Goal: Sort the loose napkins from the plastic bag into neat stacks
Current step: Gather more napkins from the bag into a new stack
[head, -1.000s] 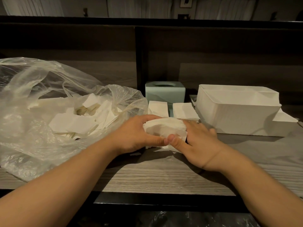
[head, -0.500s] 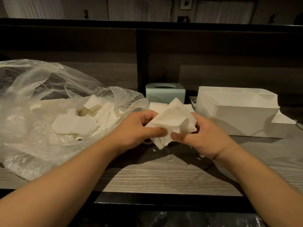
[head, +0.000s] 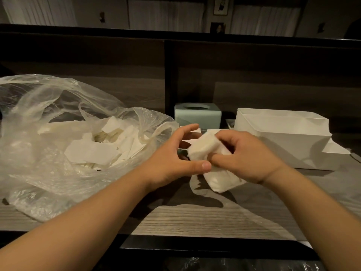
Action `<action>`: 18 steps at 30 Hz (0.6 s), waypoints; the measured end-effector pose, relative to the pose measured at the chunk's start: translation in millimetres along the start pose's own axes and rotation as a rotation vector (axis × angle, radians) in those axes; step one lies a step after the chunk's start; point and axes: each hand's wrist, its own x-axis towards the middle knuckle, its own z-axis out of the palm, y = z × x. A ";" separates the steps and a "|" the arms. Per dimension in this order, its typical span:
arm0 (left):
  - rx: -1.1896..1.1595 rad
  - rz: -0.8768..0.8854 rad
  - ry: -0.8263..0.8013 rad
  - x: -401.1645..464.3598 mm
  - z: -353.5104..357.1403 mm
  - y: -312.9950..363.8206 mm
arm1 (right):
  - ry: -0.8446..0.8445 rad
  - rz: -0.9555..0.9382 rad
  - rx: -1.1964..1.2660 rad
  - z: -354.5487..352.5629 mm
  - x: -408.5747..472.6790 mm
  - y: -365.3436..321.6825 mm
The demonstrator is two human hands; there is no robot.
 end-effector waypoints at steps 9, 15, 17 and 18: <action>0.058 -0.119 -0.108 -1.7 0.3 -0.3 | -0.100 0.102 -0.163 0.2 -7.5 7.7; 0.047 -0.129 -0.124 -1.9 0.9 2.5 | 0.028 0.108 0.226 7.4 -26.1 29.2; 0.070 -0.114 -0.122 0.7 2.4 0.3 | 0.040 0.070 0.268 10.5 -26.1 31.4; 0.070 -0.115 -0.107 1.5 2.6 -0.4 | 0.039 0.063 0.277 11.7 -25.3 33.2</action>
